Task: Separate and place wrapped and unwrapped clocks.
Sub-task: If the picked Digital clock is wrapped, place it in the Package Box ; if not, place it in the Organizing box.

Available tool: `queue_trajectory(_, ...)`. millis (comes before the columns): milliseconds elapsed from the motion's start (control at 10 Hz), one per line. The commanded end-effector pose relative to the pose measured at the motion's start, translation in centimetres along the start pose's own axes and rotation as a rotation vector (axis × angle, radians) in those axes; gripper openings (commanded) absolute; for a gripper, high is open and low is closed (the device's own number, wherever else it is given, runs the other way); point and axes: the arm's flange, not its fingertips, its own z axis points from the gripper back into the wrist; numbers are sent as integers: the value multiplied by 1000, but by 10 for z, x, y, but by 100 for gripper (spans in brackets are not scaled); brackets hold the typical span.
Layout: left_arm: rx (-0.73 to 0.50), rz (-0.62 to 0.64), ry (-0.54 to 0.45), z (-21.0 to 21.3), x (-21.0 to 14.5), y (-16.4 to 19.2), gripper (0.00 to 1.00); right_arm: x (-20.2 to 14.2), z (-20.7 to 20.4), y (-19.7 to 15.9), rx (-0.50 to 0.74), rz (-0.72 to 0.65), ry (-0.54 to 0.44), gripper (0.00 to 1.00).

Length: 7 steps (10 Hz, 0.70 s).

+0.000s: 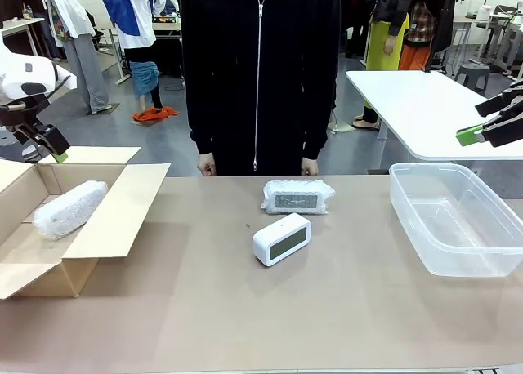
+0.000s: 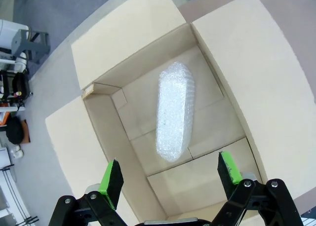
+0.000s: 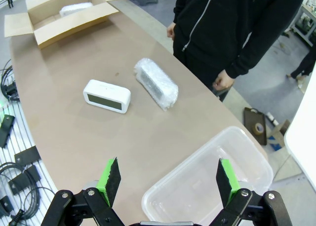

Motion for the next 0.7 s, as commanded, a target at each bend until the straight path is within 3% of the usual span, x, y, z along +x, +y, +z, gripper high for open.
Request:
queue_trajectory(0, -3, 1, 9, 0, 0, 0, 100, 0, -2, 0, 16, -7, -9, 100)
queue_trajectory(600, -3, 1, 9, 0, 0, 0, 100, 0, -2, 0, 16, -7, -9, 100)
